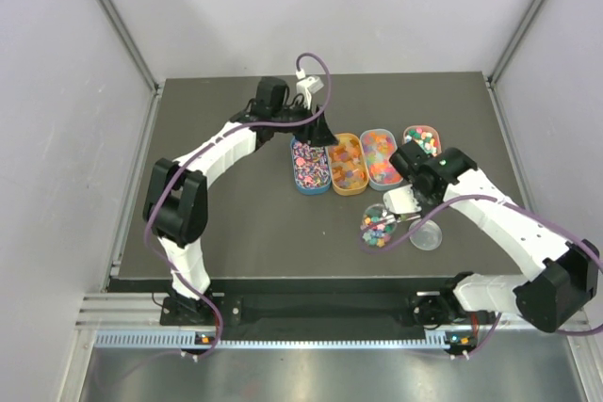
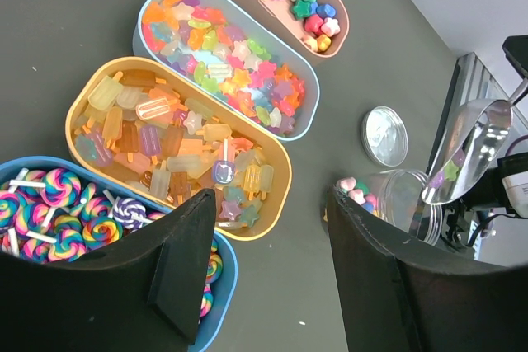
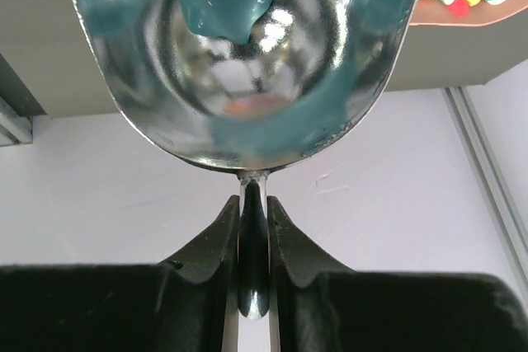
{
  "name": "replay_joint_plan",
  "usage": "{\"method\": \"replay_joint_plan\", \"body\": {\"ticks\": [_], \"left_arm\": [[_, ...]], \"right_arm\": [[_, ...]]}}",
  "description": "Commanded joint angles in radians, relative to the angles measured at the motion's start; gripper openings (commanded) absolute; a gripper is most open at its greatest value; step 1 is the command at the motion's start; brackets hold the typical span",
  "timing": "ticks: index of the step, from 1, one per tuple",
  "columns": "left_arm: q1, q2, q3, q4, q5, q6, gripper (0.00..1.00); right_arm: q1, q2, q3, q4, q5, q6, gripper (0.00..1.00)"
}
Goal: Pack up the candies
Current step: Place the fake candies in the packing bottle, then adjust the spatula.
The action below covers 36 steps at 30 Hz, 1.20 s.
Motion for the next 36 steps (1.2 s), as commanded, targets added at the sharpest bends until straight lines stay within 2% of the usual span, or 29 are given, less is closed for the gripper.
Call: {"method": "replay_joint_plan", "body": {"ticks": [1,20,31,36], "left_arm": [[0.005,-0.064,-0.010,0.015,0.004,0.011,0.61],[0.008,-0.057,-0.024,0.038,0.003,0.002,0.60],[0.011,-0.051,-0.012,0.042,0.010,-0.004,0.61],[0.011,-0.056,0.005,0.033,0.033,-0.005,0.60]], "right_arm": [[0.024,0.012,0.004,-0.079,0.071,0.020,0.00],[0.089,0.035,0.047,-0.124,0.179,0.038,0.00],[0.098,0.035,0.061,-0.124,0.191,0.035,0.00],[0.095,0.051,0.152,-0.124,0.187,0.052,0.00]]}}
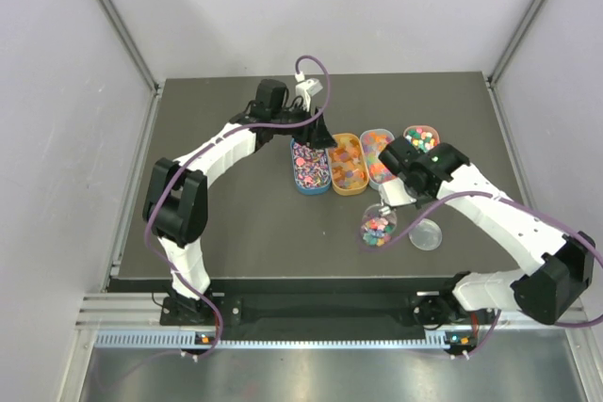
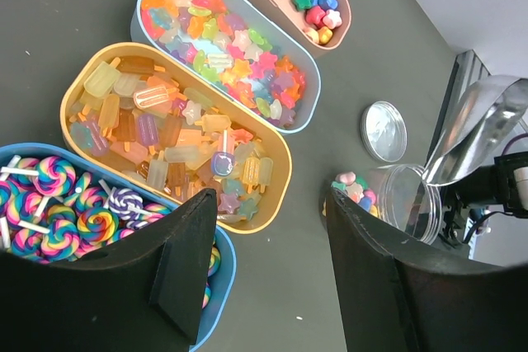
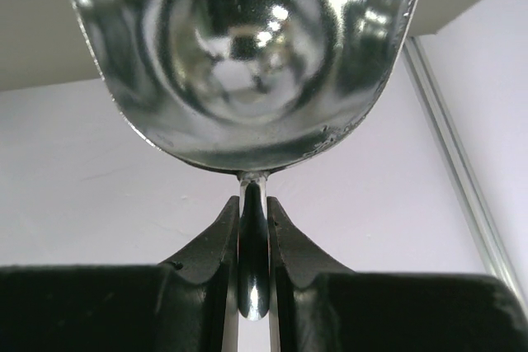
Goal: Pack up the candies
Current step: Adjust the spatula.
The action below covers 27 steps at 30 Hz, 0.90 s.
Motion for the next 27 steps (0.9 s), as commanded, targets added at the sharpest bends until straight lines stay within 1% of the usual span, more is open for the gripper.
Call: {"method": "replay_joint_plan", "body": {"ticks": [1,4,6,8,9,11,14,16,21,25,27], "left_arm": [[0.005,-0.054,0.033,0.027,0.027,0.009,0.60],[0.007,-0.046,0.078,0.005,0.028,0.030,0.60],[0.007,-0.040,0.093,0.014,0.045,0.018,0.60],[0.007,-0.038,0.095,0.078,0.070,-0.043,0.60],[0.007,-0.034,0.096,0.104,0.076,-0.068,0.58],[0.007,-0.025,0.098,0.165,0.087,-0.137,0.56],[0.004,-0.014,0.095,0.199,0.101,-0.188,0.52],[-0.001,-0.020,0.084,0.202,0.101,-0.197,0.51],[-0.015,-0.038,0.052,0.208,0.102,-0.203,0.52],[-0.022,-0.041,0.029,0.205,0.098,-0.208,0.52],[-0.029,-0.046,0.021,0.204,0.093,-0.205,0.54]], "right_arm": [[0.015,0.019,0.125,-0.120,-0.003,0.048,0.00],[0.004,0.088,0.240,-0.120,-0.054,0.124,0.00],[0.001,0.160,0.297,-0.120,-0.107,0.169,0.00],[0.000,0.207,0.375,-0.121,-0.136,0.229,0.00],[0.001,0.252,0.403,-0.121,-0.165,0.247,0.00],[0.000,0.287,0.456,-0.121,-0.184,0.285,0.00],[-0.003,0.338,0.495,-0.121,-0.212,0.315,0.00],[-0.003,0.347,0.504,-0.121,-0.216,0.321,0.00],[-0.012,0.376,0.529,-0.121,-0.227,0.339,0.00],[-0.023,0.405,0.584,-0.121,-0.238,0.355,0.00],[-0.032,0.416,0.602,-0.123,-0.239,0.361,0.00]]}}
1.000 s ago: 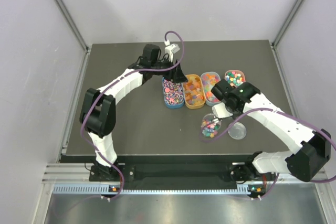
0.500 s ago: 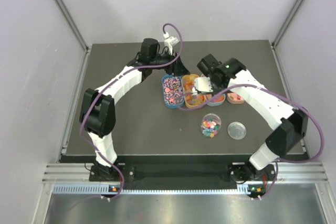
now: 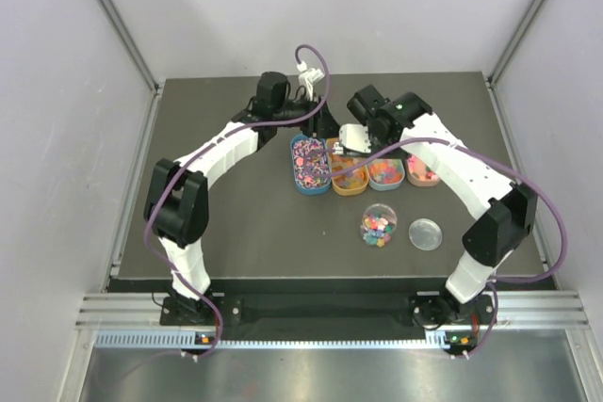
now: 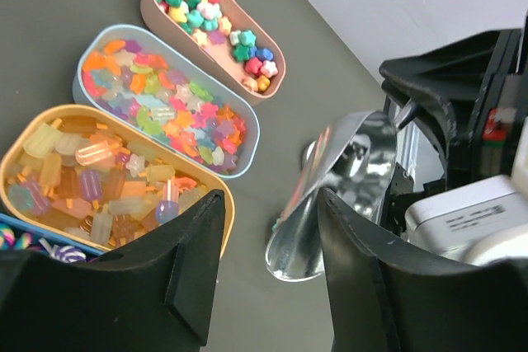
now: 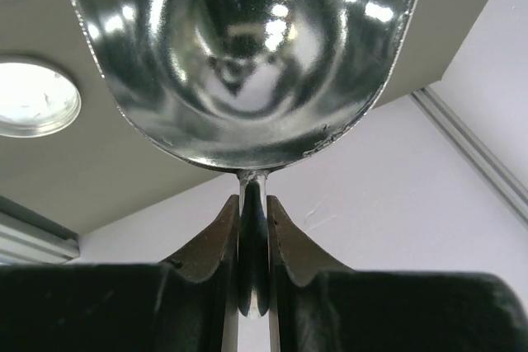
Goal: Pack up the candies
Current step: Adjust the spatula.
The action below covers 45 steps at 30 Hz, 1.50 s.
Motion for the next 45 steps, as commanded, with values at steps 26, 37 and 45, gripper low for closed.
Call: {"method": "replay_joint_plan", "body": {"ticks": [26,37,45], "left_arm": [[-0.028,0.045,0.001,-0.003,-0.054,0.061,0.55],[-0.026,0.023,0.047,-0.037,-0.075,0.112,0.58],[0.061,-0.001,0.119,-0.153,-0.228,0.227,0.59]], "right_arm": [[-0.041,-0.108,0.229,-0.122,-0.118,0.117,0.00],[-0.041,-0.122,0.174,-0.124,-0.252,0.201,0.00],[-0.041,0.016,0.073,-0.129,-0.275,0.281,0.00]]}}
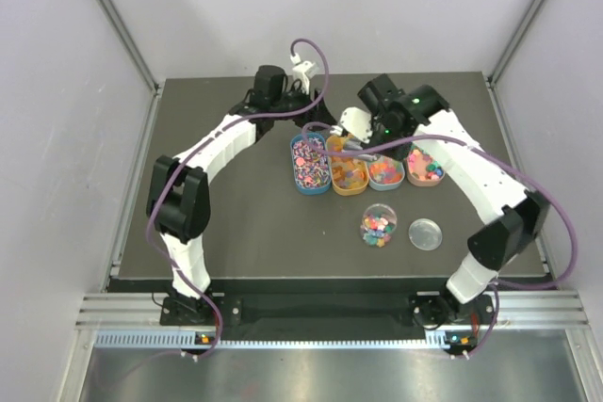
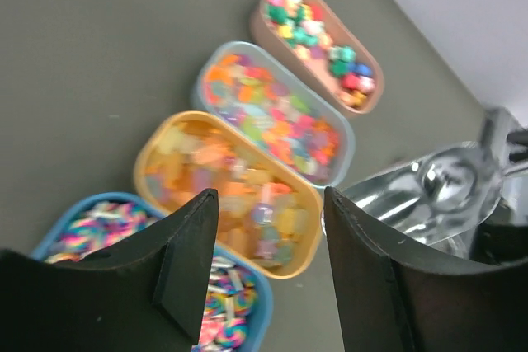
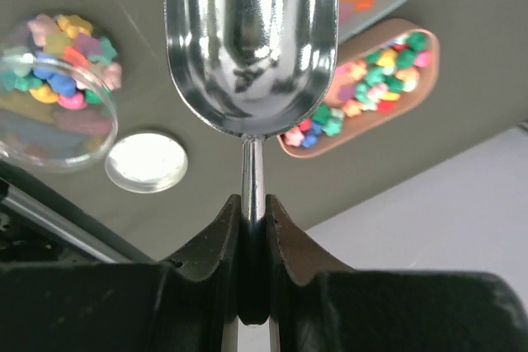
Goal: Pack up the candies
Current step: Adjust the spatula.
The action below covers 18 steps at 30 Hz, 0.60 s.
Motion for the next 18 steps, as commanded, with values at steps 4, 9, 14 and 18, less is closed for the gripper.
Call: {"method": "replay_joint_plan", "body": {"ticks": [4,9,14,18], "left_arm": [[0.096,-0.050,0.034,-0.055,-0.144,0.114,0.59],[0.137,-0.090,-0.005,-0.052,-0.150,0.109,0.60],[0.139,-0.132,-0.049,-0.060,-0.141,0.101,0.60],[0.139,-0.150,-0.077,-0.061,-0.124,0.089,0.61]], "right_arm": [[-0.009,0.195,0.058,-0.107,-0.071,0.127,0.00],[-0.009,0.293,0.116,-0.108,-0.053,0.179,0.00],[-0.036,0.333,0.133,-0.108,-0.091,0.283,0.00],[-0.040,0.320,0.136,-0.110,-0.062,0.251,0.00]]}}
